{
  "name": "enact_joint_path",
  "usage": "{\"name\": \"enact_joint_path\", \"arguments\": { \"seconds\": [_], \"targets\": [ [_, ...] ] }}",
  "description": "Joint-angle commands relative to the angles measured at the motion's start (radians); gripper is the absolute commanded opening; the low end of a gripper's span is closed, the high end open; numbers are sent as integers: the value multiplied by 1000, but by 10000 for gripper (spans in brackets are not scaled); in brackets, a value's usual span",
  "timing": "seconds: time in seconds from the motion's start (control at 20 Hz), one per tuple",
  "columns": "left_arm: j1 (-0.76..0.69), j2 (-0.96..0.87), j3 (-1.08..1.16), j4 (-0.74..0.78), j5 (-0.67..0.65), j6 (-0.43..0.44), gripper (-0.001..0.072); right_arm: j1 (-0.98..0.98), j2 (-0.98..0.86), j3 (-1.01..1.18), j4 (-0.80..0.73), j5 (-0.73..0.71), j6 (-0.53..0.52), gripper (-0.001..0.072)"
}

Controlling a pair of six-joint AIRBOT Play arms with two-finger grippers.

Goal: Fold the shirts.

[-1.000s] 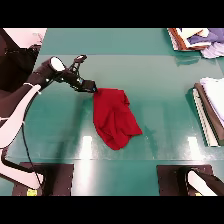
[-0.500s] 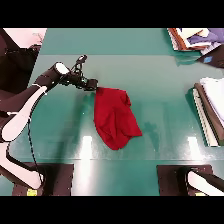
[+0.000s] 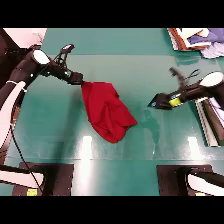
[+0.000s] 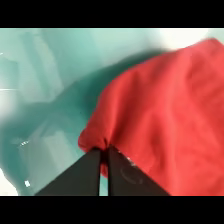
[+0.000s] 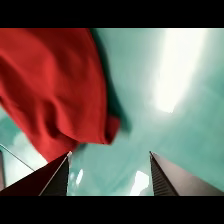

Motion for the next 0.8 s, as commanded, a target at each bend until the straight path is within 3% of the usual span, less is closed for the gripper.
{"name": "enact_joint_path", "arguments": {
  "seconds": [0.0, 0.25, 0.3, 0.45, 0.5, 0.75],
  "targets": [
    [9, 36, 1, 46, -54, 0, 30, 111, -119, -72, 80, -129, -96, 557],
    [10, 37, 2, 47, -85, 0, 30, 213, -310, 68, 127, -72, -120, 546],
    [10, 37, 2, 47, -87, 0, 30, 227, -337, 96, 127, -33, -120, 491],
    [10, 39, 2, 47, -90, -1, 30, 236, -373, 165, 120, 48, -125, 96],
    [10, 47, 2, 47, -90, -1, 30, 235, -370, 184, 116, 58, -130, 16],
    [10, 187, 2, 47, -39, -1, 30, 197, -289, 295, 84, 65, -127, 15]
  ]
}}
